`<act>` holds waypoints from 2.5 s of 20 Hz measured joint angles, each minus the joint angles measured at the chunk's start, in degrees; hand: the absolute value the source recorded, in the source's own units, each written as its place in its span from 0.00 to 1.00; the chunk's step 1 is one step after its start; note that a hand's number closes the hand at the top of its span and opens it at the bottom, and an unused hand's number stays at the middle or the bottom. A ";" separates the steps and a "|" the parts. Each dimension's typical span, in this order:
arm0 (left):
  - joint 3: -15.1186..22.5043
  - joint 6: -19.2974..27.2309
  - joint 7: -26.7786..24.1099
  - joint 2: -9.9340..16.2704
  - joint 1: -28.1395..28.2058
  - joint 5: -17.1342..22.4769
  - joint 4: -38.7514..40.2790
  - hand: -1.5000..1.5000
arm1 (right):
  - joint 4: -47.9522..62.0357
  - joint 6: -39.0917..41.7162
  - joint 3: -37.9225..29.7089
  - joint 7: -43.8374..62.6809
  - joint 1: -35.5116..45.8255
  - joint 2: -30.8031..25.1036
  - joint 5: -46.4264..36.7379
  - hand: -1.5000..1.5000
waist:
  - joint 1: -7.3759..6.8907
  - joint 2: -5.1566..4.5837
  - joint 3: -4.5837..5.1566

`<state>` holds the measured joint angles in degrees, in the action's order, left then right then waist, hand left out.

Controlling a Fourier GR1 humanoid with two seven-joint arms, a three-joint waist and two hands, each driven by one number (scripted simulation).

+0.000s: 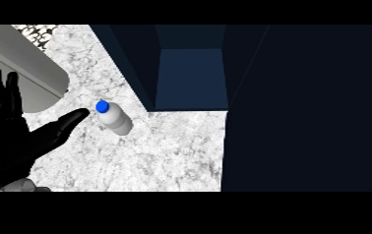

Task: Pick up the bottled water, place it into the cabinet and close the cabinet

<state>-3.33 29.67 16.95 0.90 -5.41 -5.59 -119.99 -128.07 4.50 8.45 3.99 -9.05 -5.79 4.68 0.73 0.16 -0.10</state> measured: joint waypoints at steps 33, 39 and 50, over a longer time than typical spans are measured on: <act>14.17 17.71 39.87 -0.89 -16.10 -36.69 -1.65 0.00 | -15.16 -7.01 11.47 20.41 0.62 0.68 -2.36 0.00 | -0.28 -0.04 0.11; 11.74 18.57 37.06 -0.06 -15.48 -32.80 0.96 0.00 | -15.43 -8.20 12.32 21.09 1.16 0.24 -2.78 0.00 | -0.13 -0.06 0.13; 7.11 20.79 24.38 1.98 -8.21 -18.02 6.51 0.00 | -15.48 -9.28 12.99 21.20 1.23 -1.08 -3.34 0.00 | -0.14 -0.09 0.17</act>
<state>3.78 50.47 41.33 2.88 -13.62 -23.61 -113.48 -143.55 -4.78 21.44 25.19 -7.83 -6.87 1.34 0.59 0.07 0.06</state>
